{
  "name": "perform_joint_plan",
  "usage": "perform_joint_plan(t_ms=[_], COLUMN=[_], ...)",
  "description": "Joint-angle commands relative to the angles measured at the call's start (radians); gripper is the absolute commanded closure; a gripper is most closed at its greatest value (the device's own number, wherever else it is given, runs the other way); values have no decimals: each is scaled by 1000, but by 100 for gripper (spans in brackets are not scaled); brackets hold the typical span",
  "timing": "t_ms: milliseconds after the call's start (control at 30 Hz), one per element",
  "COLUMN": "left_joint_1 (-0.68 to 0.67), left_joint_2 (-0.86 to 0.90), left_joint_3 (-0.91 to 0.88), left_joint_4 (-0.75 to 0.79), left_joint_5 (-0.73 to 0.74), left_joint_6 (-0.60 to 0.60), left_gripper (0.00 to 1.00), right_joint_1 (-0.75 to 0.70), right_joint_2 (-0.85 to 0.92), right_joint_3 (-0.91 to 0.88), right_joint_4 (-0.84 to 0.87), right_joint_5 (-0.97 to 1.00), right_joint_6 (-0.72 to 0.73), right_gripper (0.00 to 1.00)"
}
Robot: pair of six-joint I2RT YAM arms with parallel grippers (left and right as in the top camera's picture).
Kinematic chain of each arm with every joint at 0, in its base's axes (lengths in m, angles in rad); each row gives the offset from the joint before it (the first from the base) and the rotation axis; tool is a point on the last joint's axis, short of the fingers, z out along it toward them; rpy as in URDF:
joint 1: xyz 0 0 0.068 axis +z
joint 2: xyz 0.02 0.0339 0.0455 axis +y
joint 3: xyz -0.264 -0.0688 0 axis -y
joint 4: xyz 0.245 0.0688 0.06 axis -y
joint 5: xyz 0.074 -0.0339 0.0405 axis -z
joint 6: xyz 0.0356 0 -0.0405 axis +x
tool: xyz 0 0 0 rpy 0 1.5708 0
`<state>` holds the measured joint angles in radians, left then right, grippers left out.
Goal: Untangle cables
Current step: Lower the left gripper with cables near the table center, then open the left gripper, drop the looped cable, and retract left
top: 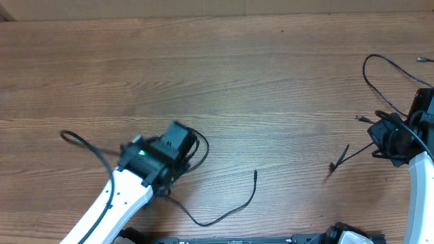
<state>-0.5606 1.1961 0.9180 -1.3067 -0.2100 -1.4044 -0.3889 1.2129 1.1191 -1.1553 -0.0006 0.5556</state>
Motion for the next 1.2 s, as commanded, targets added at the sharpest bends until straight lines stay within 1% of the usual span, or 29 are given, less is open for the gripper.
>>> perform_joint_plan(t_ms=[0,67,133,200,267,333,367,400,467,500,533,567,733,800,900,933,1000,1067,1100,1133,1167], left_joint_1=[6,6,6,6,6,6,6,6,6,6,6,6,26,66,155,203,264,315,333,352,369], left_joint_2=[13,14,14,14,14,14,14,14,14,14,14,14,13,13,13,13,13,13,13,13,13], left_joint_3=[-159,-235,-304,-351,-383,-395,-396,-397,-397,-397,-397,-397,-395,-387,-360,-344,-324,-307,-300,-291,-284], left_joint_4=[74,169,269,325,346,350,353,357,370,378,387,403,509,573,671,718,777,818,826,824,820], left_joint_5=[135,196,238,229,206,180,165,147,124,109,93,68,-32,-29,27,68,130,190,212,228,235], left_joint_6=[-171,-171,-172,-180,-218,-247,-250,-249,-249,-249,-249,-249,-249,-249,-249,-249,-242,-180,-138,-83,-32], left_gripper=[8,11,17,21,21,27,32,46,68,82,90,96,96,96,96,91,90,89,82,63,7], right_joint_1=[4,4,4,4,4,4,4,4,4,4,4,4,4,4,4,4,4,4,4,4,4], right_joint_2=[1,1,1,1,1,1,1,1,1,1,1,1,1,1,1,1,1,1,1,1,1], right_joint_3=[-3,-3,-3,-3,-3,-3,-3,-3,-3,-3,-3,-3,-3,-3,-3,-3,-3,-3,-3,-3,-3], right_joint_4=[-1,0,0,-3,-3,-3,-2,-2,-2,-2,-2,-3,-4,-5,-5,-6,-6,-6,-6,-6,-6], right_joint_5=[-2,-2,-2,-2,-2,-2,-2,-2,-2,-1,-1,-2,-2,-1,-1,-2,-1,-1,-1,-1,-1], right_joint_6=[-14,-14,-14,-14,-14,-14,-14,-14,-14,-14,-14,-14,-14,-14,-14,-14,-14,-14,-14,-14,-15], right_gripper=[96,96,96,96,96,96,96,96,96,96,96,96,96,96,96,96,96,96,96,96,96])
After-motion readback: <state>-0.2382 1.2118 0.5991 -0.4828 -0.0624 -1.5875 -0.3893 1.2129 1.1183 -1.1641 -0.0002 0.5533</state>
